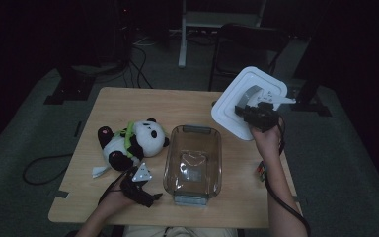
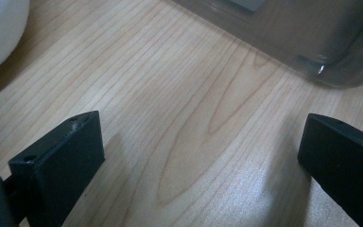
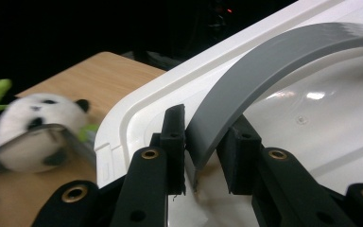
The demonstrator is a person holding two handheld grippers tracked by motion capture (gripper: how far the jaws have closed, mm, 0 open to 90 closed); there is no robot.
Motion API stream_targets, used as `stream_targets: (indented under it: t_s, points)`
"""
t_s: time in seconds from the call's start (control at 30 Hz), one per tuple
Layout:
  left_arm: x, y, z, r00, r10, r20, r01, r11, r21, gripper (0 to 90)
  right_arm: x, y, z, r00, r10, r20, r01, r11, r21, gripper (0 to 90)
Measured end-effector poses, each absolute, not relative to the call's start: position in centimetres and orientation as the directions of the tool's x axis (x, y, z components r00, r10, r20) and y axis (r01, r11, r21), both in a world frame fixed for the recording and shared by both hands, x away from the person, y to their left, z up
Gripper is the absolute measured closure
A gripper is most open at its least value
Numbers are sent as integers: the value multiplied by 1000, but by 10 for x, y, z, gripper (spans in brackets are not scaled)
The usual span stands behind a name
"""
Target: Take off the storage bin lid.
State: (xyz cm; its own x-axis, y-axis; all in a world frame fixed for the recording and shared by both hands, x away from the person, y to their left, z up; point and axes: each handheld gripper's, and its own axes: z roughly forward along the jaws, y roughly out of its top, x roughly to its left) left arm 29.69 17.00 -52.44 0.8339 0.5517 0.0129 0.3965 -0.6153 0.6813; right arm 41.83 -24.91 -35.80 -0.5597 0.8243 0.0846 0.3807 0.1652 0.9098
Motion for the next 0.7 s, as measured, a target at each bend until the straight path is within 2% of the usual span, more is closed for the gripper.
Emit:
stream_targets:
  t_s: [0.23,0.7]
  points:
    - [297,170,-524,834,551,14,396,-617,680,17,439,-264,-382,-481,868,123,447,122,886,731]
    - [297,170,-524,834,551,13,396,-616,680,17,458,-249,-439,-407,892,196,551,69,832,731]
